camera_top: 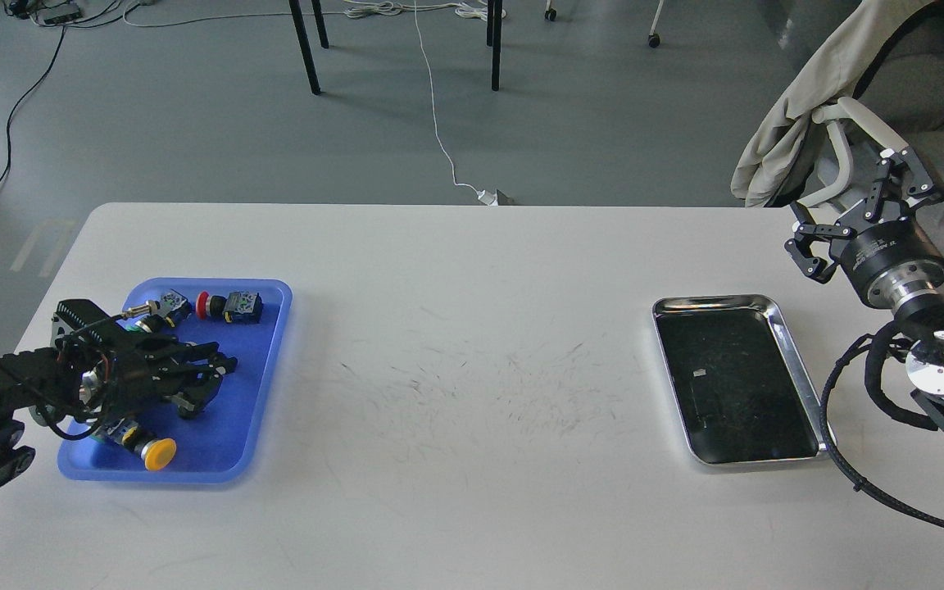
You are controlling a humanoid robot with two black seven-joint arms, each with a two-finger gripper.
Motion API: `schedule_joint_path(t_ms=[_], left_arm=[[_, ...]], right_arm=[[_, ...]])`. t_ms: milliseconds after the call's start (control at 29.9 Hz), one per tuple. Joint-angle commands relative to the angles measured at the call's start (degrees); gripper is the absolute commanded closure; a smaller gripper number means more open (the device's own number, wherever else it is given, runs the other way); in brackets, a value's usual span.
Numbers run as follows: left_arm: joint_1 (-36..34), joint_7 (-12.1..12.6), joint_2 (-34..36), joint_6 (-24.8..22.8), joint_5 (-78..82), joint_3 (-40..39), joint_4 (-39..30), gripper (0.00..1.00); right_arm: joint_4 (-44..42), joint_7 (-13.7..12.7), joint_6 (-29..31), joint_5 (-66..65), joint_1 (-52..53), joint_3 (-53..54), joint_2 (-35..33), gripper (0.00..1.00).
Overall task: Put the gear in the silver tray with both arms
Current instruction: 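Lower the left gripper into the blue tray and grasp the black gear, then lift the gear with the left gripper and carry it toward the silver tray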
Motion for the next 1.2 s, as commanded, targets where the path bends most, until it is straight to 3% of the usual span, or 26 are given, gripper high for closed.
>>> schedule_joint_path(t_ms=[0, 100, 468, 602, 836, 1003, 1170], left_arm=[[-0.2, 0.1, 0.1, 0.0, 0.1, 0.0, 0.1, 0.81], [-0.5, 0.1, 0.1, 0.0, 0.1, -0.1, 0.1, 0.87], [-2.5, 0.1, 2.8, -0.1, -0.3, -0.5, -1.3, 0.89], [-5.6, 0.1, 5.5, -1.0, -0.8, -0.7, -5.3, 0.89], [-13.8, 0.1, 8.0, -6.5, -4.4, -1.0, -13.9, 0.89], [-18.5, 0.1, 6.0, -9.3, -4.0, -0.9, -21.5, 0.88], [-22.3, 0.1, -0.6, -11.4, -3.5, -0.3, -21.8, 0.88]], right_arm=[[0.0, 0.0, 0.0, 0.0, 0.0, 0.0, -0.1, 0.01], [0.0, 0.0, 0.0, 0.0, 0.0, 0.0, -0.1, 0.01], [0.0, 0.0, 0.0, 0.0, 0.0, 0.0, -0.2, 0.01], [0.0, 0.0, 0.0, -0.1, 0.0, 0.0, -0.2, 0.01], [0.0, 0.0, 0.0, -0.1, 0.0, -0.1, -0.2, 0.01], [0.0, 0.0, 0.0, -0.7, 0.0, -0.2, -0.3, 0.01], [-0.1, -0.4, 0.0, -1.0, 0.1, 0.1, -0.5, 0.01]])
